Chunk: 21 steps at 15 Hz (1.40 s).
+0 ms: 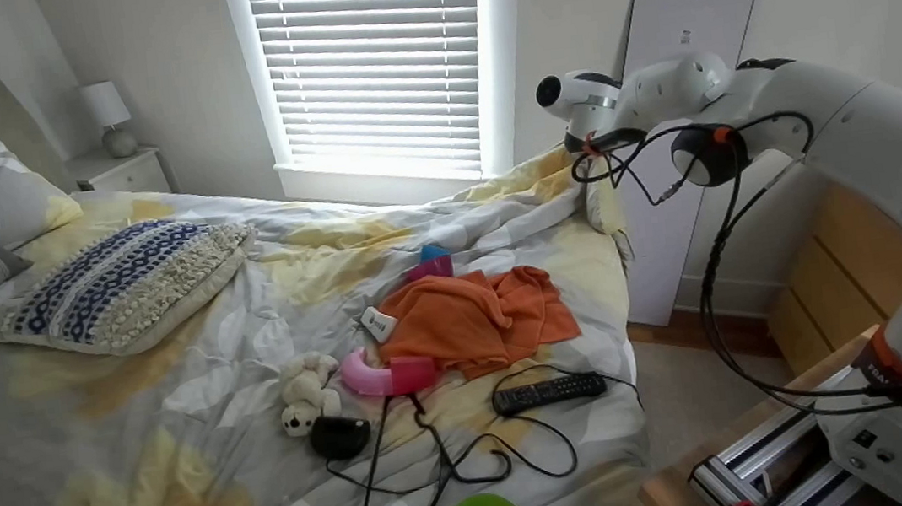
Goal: Spread the blanket over the corner of the bed
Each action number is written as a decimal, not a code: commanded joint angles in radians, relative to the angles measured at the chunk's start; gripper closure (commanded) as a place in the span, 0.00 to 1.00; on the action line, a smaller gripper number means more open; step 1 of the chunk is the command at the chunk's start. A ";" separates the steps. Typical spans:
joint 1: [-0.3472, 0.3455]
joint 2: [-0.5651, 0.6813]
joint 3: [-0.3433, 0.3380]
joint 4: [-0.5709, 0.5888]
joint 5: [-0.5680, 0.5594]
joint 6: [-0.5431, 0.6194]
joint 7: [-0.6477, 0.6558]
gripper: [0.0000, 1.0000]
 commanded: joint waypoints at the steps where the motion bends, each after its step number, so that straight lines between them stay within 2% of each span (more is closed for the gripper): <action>1: 0.001 -0.026 0.055 -0.016 0.052 -0.090 -0.098 0.00; 2: 0.003 -0.037 0.076 -0.026 0.074 -0.130 -0.139 0.00; 3: -0.014 -0.038 0.104 -0.014 0.093 -0.063 -0.154 0.00; 5: -0.016 -0.043 0.127 0.001 0.122 -0.057 -0.148 0.00; 8: -0.007 -0.090 0.195 -0.037 0.187 -0.206 -0.273 0.00; 14: -0.017 -0.126 0.295 -0.029 0.303 -0.469 -0.385 0.00; 21: -0.016 -0.286 0.453 -0.085 0.470 -0.600 -0.465 0.00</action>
